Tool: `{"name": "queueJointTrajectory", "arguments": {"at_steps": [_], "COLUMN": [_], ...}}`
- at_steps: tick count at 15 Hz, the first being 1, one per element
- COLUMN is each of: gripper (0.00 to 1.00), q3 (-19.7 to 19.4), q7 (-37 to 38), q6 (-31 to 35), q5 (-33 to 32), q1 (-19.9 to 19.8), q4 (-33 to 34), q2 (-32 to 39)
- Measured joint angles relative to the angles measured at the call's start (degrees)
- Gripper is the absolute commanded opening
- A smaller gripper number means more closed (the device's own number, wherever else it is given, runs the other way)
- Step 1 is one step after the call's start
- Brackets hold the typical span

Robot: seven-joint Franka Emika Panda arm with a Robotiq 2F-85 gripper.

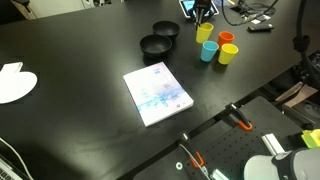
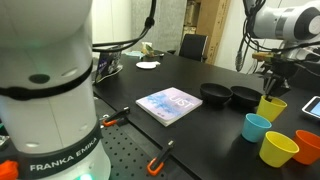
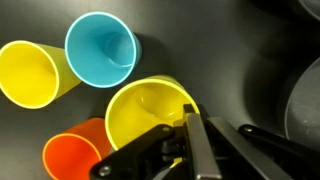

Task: Stack the cups together

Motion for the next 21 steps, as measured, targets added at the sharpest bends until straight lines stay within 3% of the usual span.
{"name": "queueJointTrajectory", "arguments": {"at_steps": [6, 11, 21], "gripper": [0.01, 0.01, 0.01], "q3": [-0.49, -0.68, 0.05], "q7": [3.53, 3.91, 3.73], "q6": [-6.59, -7.17, 2.19], "q5": [-4.41, -4.59, -3.18], "q1": [1.74, 1.28, 0.98], "q4": [-1.59, -7.2, -18.86], "q2": [-7.73, -12.34, -15.54]}}
